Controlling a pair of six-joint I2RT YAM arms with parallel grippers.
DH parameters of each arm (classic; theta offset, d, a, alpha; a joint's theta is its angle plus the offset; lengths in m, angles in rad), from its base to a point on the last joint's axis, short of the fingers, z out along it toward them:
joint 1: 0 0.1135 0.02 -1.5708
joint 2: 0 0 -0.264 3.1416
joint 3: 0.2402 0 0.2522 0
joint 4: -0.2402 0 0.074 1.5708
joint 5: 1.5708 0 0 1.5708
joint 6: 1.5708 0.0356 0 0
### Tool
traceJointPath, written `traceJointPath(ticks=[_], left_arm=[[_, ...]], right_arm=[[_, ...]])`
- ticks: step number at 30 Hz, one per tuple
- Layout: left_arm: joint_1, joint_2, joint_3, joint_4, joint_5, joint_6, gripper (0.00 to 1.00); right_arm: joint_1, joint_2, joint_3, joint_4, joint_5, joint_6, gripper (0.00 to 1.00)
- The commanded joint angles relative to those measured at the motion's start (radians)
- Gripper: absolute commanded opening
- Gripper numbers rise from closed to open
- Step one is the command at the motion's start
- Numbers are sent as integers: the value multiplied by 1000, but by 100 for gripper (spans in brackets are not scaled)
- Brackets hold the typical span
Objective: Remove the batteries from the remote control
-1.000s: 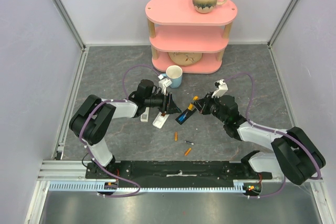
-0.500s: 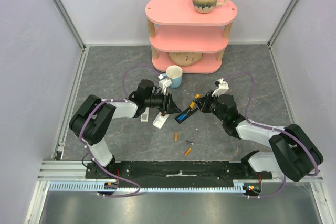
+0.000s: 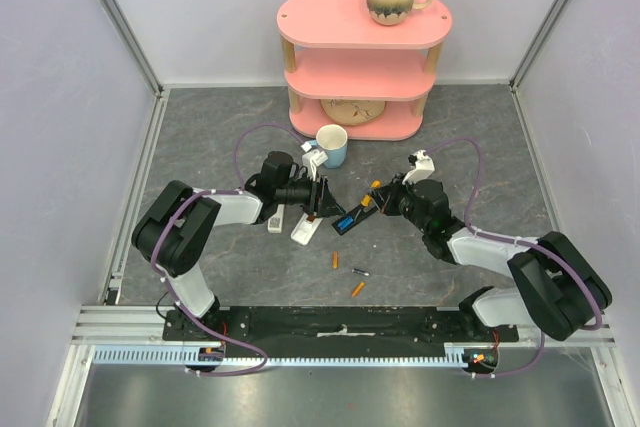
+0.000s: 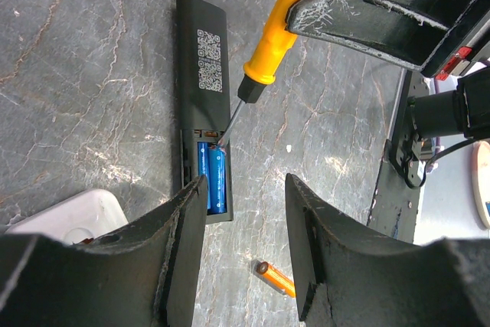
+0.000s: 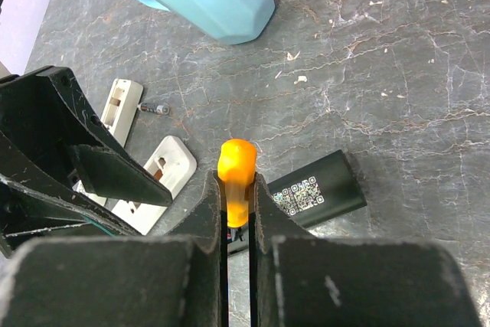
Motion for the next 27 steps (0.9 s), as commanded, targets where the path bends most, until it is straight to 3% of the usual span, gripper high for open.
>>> traceJointPath(ticks=[1, 27], left_arm=[[7, 15, 34, -1, 32, -6, 51], [7, 21, 47, -32, 20, 3, 51]], right_arm=[[-7, 5, 26, 43, 41, -13, 0], [24, 143, 57, 242, -117, 79, 0]])
